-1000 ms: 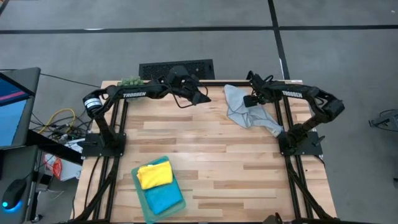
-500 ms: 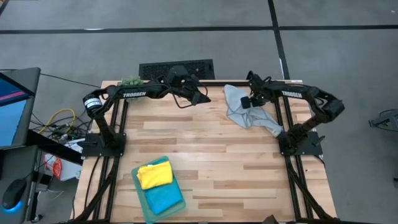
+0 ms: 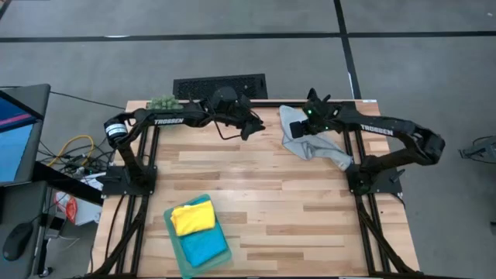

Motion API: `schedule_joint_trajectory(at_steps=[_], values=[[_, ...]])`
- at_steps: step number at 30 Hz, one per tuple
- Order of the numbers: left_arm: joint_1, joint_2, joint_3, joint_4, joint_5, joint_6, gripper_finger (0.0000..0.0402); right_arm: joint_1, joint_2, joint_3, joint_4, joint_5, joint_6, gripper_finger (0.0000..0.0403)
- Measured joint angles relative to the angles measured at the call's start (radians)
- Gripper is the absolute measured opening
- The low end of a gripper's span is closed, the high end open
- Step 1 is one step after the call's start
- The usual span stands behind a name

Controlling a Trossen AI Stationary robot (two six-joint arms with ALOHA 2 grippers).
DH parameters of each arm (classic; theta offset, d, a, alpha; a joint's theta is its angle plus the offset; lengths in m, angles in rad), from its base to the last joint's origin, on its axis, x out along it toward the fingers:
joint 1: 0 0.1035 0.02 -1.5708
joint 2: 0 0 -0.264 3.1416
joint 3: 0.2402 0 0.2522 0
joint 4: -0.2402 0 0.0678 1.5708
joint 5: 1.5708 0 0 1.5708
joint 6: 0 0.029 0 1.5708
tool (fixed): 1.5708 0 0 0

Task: Fold microfiber towels
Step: Fold the gray towel and put into the bin

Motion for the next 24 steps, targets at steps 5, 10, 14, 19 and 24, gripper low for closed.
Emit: schedule_joint_trajectory(at_steps=[5, 10, 14, 19, 24], values=[[-0.039, 0.000, 0.000, 0.058, -0.018, 0.189, 0.0174, 0.093, -0.039, 0.000, 0.032, 0.001, 0.065, 0.0002], [-0.071, 0.000, 0.000, 0.080, -0.018, 0.291, 0.0174, 0.165, -0.056, 0.013, 0.064, 0.002, 0.102, 0.0002], [-0.094, 0.000, 0.000, 0.080, -0.017, 0.323, 0.0174, 0.211, -0.053, 0.059, 0.073, 0.009, 0.102, 0.0002], [-0.108, 0.000, 0.000, 0.080, -0.044, 0.333, 0.0174, 0.260, -0.049, 0.121, 0.079, 0.058, 0.101, 0.0002], [-0.107, 0.000, 0.000, 0.080, -0.072, 0.332, 0.0174, 0.298, -0.049, 0.170, 0.081, 0.083, 0.093, 0.0001]])
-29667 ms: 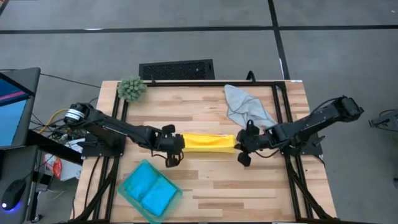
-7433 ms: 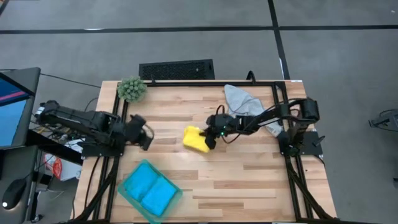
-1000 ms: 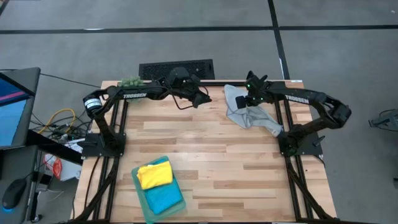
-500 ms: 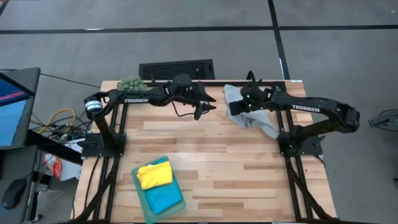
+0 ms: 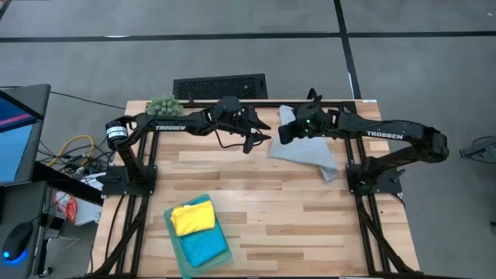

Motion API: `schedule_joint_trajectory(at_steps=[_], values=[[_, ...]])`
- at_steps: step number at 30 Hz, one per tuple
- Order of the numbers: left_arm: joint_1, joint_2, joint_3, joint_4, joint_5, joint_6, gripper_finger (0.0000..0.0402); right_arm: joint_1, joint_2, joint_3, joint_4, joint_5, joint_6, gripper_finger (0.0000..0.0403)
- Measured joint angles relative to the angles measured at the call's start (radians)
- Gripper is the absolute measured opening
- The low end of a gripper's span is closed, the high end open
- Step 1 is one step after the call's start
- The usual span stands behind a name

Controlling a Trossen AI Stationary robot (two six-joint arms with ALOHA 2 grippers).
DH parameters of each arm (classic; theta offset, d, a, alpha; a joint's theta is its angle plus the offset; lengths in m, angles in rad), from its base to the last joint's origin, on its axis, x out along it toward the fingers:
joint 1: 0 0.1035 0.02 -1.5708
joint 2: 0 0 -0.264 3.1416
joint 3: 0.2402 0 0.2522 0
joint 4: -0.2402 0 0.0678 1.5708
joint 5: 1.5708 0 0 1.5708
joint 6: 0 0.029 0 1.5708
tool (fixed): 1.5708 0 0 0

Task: Fold microfiber towels
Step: Fold the gray towel and put into the bin

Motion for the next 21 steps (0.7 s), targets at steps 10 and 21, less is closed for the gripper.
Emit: schedule_joint_trajectory(at_steps=[10, 21], values=[[-0.012, 0.000, 0.000, -0.131, 0.001, 0.033, 0.0174, 0.092, 0.000, 0.011, -0.117, 0.039, -0.121, 0.0026], [-0.090, 0.096, -0.043, -0.118, -0.035, 0.290, 0.0174, 0.285, -0.115, -0.020, -0.325, 0.206, -0.112, 0.0050]])
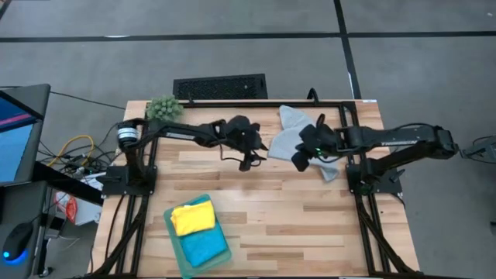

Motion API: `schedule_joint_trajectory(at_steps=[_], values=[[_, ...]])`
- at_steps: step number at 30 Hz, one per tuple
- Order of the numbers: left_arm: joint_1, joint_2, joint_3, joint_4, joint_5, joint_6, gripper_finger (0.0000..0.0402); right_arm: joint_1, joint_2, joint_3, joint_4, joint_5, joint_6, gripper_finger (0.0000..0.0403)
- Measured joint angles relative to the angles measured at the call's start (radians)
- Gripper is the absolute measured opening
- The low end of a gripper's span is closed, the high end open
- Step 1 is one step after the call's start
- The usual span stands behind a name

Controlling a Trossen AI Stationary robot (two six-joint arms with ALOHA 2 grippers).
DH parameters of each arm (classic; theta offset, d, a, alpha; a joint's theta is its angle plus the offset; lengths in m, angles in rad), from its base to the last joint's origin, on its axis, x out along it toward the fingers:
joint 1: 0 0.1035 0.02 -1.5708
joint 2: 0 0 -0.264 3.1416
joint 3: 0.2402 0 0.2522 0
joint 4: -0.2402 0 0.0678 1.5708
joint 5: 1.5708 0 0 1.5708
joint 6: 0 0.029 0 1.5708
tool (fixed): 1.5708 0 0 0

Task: Fold microfiber towels
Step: Fold the gray towel and put into the bin

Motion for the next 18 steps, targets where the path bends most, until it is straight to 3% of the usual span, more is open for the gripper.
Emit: schedule_joint_trajectory(at_steps=[4, 9, 18], values=[[-0.005, 0.107, 0.075, -0.025, -0.084, -0.001, 0.0174, 0.031, -0.056, 0.001, -0.003, 0.001, 0.051, 0.0051], [-0.011, 0.236, 0.207, -0.137, -0.090, 0.050, 0.0174, 0.061, -0.097, 0.000, -0.025, 0.000, 0.121, 0.0051], [-0.019, 0.405, 0.408, -0.321, -0.203, 0.125, 0.0174, 0.129, -0.099, 0.000, -0.040, 0.003, 0.173, 0.0052]])
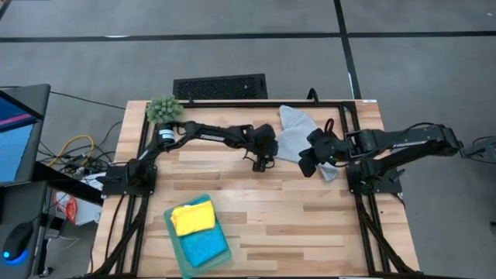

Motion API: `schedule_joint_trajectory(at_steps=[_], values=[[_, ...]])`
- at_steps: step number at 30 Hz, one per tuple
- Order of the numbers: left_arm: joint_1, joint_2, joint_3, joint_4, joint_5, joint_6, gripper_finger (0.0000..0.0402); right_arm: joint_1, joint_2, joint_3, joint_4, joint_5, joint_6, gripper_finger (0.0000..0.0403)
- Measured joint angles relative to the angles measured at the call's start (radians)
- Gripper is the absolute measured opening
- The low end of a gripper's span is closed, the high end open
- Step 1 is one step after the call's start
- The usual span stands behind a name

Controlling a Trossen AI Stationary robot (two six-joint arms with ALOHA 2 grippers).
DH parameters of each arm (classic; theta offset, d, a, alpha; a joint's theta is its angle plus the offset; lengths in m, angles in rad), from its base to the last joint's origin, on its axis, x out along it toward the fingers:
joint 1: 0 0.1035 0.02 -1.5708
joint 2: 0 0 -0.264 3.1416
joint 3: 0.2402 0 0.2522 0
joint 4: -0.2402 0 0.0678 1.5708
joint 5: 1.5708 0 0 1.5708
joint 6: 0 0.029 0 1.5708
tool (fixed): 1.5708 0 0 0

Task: Fold microfiber towels
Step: Fold the gray towel and put into the bin

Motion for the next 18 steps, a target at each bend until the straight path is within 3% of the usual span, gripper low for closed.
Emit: schedule_joint_trajectory(at_steps=[6, 9, 15, 18], values=[[0.000, 0.026, 0.027, -0.069, -0.071, -0.041, 0.0173, 0.038, -0.001, 0.000, -0.017, 0.014, 0.026, 0.0052], [0.009, 0.034, 0.028, -0.106, -0.058, -0.091, 0.0156, 0.054, -0.001, 0.000, -0.019, 0.026, 0.026, 0.0052], [0.015, 0.045, 0.028, -0.154, -0.053, -0.189, 0.0028, 0.071, -0.001, 0.000, -0.028, 0.027, 0.027, 0.0052], [0.015, 0.043, 0.033, -0.166, -0.068, -0.282, 0.0009, 0.083, -0.001, 0.000, -0.096, 0.024, 0.064, 0.0052]])
